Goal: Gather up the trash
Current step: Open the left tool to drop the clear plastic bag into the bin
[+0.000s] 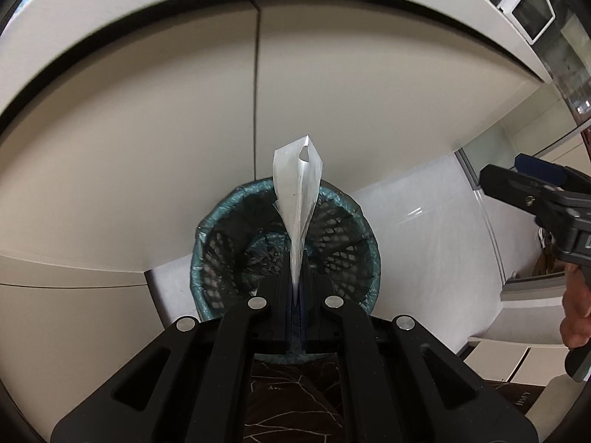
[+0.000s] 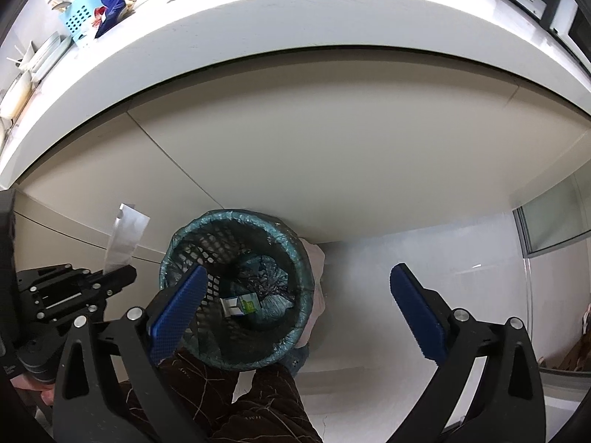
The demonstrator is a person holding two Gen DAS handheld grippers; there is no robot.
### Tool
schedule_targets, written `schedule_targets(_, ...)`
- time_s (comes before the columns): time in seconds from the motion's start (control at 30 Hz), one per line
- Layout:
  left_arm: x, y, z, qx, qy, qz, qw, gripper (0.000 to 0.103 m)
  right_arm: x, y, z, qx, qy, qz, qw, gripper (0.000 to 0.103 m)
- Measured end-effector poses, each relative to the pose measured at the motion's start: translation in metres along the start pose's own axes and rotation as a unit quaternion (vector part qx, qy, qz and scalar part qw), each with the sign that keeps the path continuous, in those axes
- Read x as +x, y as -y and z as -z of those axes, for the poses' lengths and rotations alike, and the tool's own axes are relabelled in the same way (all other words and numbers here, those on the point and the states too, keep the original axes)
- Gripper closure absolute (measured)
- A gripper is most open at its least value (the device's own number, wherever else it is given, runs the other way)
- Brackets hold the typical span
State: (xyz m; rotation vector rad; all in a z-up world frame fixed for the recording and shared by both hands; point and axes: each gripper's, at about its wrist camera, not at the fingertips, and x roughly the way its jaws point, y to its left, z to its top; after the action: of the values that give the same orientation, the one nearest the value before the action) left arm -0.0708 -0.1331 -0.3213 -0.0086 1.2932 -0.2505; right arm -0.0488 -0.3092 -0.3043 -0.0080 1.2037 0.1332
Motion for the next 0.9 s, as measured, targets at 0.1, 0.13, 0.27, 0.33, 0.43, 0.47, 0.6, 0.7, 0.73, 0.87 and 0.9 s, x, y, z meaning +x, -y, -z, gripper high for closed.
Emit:
schedule_targets(0.1,0.008,0.002,-0.003,0.001,-0.005,0.002,1.0000,0.101,0.002,0.002,0.003,0.001,-0.002,0.002,1.000,0.008)
schedule_targets(0.13,0.010,0.003,-0.004,0.002,-0.006,0.001,1.0000,0.100,0.002,0.002,0.003,0.001,-0.003,0.002,1.000,0.008)
schedule_targets(0.27,0.011,0.009,-0.005,0.006,-0.006,-0.002,1.0000,0.096,0.002,0.005,0.006,0.002,-0.006,0.005,1.000,0.008)
schedule_targets(0.33,0.013,0.012,-0.002,0.008,-0.007,-0.003,0.9999,0.091,0.002,0.007,0.006,0.004,-0.007,0.006,1.000,0.008)
schedule_targets(0.43,0.016,0.015,-0.002,0.010,-0.008,-0.007,0.9999,0.072,0.001,0.007,0.006,0.004,-0.007,0.006,1.000,0.008)
schedule_targets(0.47,0.016,0.015,-0.002,0.009,-0.007,-0.007,0.9999,0.070,0.001,0.007,0.006,0.003,-0.008,0.006,1.000,0.008)
schedule_targets(0.6,0.016,0.015,-0.003,0.004,-0.001,-0.010,0.9999,0.057,0.000,0.006,0.006,0.002,-0.007,0.005,1.000,0.008)
schedule_targets(0.7,0.016,0.014,-0.002,-0.002,0.003,-0.010,0.9999,0.047,0.000,0.005,0.007,0.002,-0.007,0.005,1.000,0.008)
schedule_targets(0.73,0.015,0.013,-0.002,-0.003,0.005,-0.009,0.9999,0.044,0.001,0.005,0.007,0.001,-0.008,0.004,1.000,0.008)
schedule_targets(0.87,0.014,0.013,-0.002,-0.005,0.009,-0.010,0.9999,0.031,0.003,0.003,0.008,-0.002,-0.010,0.005,1.000,0.008)
schedule_targets(0.9,0.014,0.014,-0.002,-0.006,0.010,-0.010,0.9999,0.026,0.003,0.003,0.008,-0.002,-0.010,0.005,1.000,0.008)
